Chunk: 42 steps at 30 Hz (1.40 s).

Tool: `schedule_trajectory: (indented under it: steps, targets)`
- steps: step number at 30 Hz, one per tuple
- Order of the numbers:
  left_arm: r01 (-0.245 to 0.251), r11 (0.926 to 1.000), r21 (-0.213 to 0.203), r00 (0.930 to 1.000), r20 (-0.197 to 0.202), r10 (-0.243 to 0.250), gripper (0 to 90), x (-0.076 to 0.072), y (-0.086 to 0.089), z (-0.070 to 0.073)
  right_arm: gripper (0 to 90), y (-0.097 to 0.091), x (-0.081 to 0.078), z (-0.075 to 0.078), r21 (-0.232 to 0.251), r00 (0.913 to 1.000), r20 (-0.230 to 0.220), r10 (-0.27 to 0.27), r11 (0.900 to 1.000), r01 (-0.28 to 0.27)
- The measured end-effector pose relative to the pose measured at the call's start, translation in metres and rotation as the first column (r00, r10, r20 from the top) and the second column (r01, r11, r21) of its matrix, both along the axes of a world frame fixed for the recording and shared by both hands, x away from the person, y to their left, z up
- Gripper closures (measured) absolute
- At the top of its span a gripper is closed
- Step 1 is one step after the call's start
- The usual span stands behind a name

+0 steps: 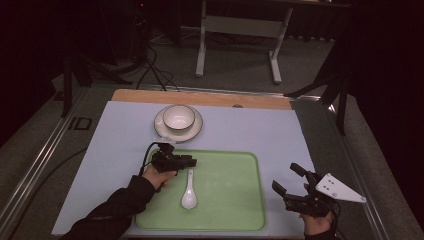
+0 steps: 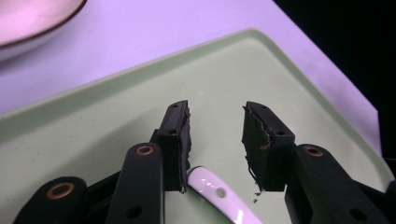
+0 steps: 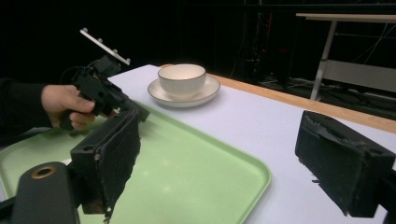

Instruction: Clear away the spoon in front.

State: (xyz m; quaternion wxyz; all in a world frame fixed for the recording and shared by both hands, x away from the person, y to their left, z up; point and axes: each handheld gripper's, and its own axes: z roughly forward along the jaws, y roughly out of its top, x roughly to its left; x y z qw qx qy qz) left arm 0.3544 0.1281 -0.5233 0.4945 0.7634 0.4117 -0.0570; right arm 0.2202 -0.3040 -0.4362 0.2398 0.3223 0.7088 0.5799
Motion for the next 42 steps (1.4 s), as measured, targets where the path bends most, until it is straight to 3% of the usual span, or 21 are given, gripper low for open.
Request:
schedule_trajectory:
  steps: [4,10,12,14,16,17,19,22,24,26,28,31,37,42]
  targets:
    - [0.037,0.9993,0.007,0.9991,0.018,-0.038,59.3,-0.004,0.001,0.012,13.9,0.000,0.000,0.000,-0.002,1.0000,-0.002,0.000,1.0000,0.000]
    - [0.061,0.9979,0.022,0.9945,0.084,-0.062,59.1,-0.015,0.007,0.035,13.9,0.000,0.000,0.000,-0.002,1.0000,-0.003,-0.003,1.0000,0.003]
    - [0.050,0.9978,0.042,0.9917,0.116,-0.055,55.5,-0.020,0.009,0.044,13.9,0.000,0.000,0.000,-0.003,1.0000,-0.003,-0.004,1.0000,0.004]
    - [0.011,0.9982,0.058,0.9896,0.142,-0.020,45.7,-0.025,0.011,0.051,13.8,0.000,0.000,0.000,-0.004,1.0000,-0.002,-0.004,1.0000,0.004]
    - [-0.022,0.9979,0.061,0.9870,0.160,0.012,43.0,-0.029,0.014,0.058,13.9,0.000,0.000,0.000,-0.005,1.0000,-0.001,-0.003,1.0000,0.003]
    - [-0.033,0.9979,0.056,0.9858,0.166,0.023,38.6,-0.031,0.016,0.061,13.9,0.001,0.000,0.000,-0.006,1.0000,-0.001,-0.004,1.0000,0.004]
    - [0.005,0.9997,0.026,0.9874,0.158,-0.009,27.3,-0.033,0.020,0.063,13.9,0.001,-0.001,0.001,-0.006,1.0000,0.001,-0.005,1.0000,0.005]
    - [0.030,0.9995,-0.003,0.9868,0.159,-0.029,23.8,-0.037,0.024,0.066,13.8,0.001,-0.001,0.001,-0.006,1.0000,0.001,-0.007,1.0000,0.007]
    - [0.031,0.9995,-0.008,0.9844,0.173,-0.029,13.0,-0.040,0.025,0.067,13.9,0.001,-0.001,0.001,-0.006,1.0000,0.000,-0.006,1.0000,0.006]
    - [0.045,0.9983,-0.037,0.9850,0.168,-0.038,12.1,-0.043,0.028,0.068,13.9,0.001,-0.001,0.001,-0.006,1.0000,0.000,-0.006,1.0000,0.006]
    - [0.056,0.9969,-0.055,0.9835,0.175,-0.045,1.9,-0.045,0.031,0.070,13.9,0.001,0.000,0.001,-0.007,1.0000,-0.001,-0.005,1.0000,0.005]
    - [0.048,0.9949,-0.089,0.9827,0.183,-0.031,0.5,-0.047,0.039,0.073,13.9,0.001,0.000,0.000,-0.008,1.0000,-0.004,-0.004,1.0000,0.004]
    - [0.029,0.9940,-0.106,0.9800,0.199,-0.007,0.5,-0.049,0.052,0.076,13.9,0.002,0.000,0.000,-0.011,1.0000,-0.007,-0.001,0.9999,0.001]
    - [0.013,0.9962,-0.087,0.9654,0.261,0.010,0.5,-0.064,0.065,0.083,13.9,0.003,0.000,0.000,-0.017,1.0000,-0.008,0.001,0.9999,-0.001]
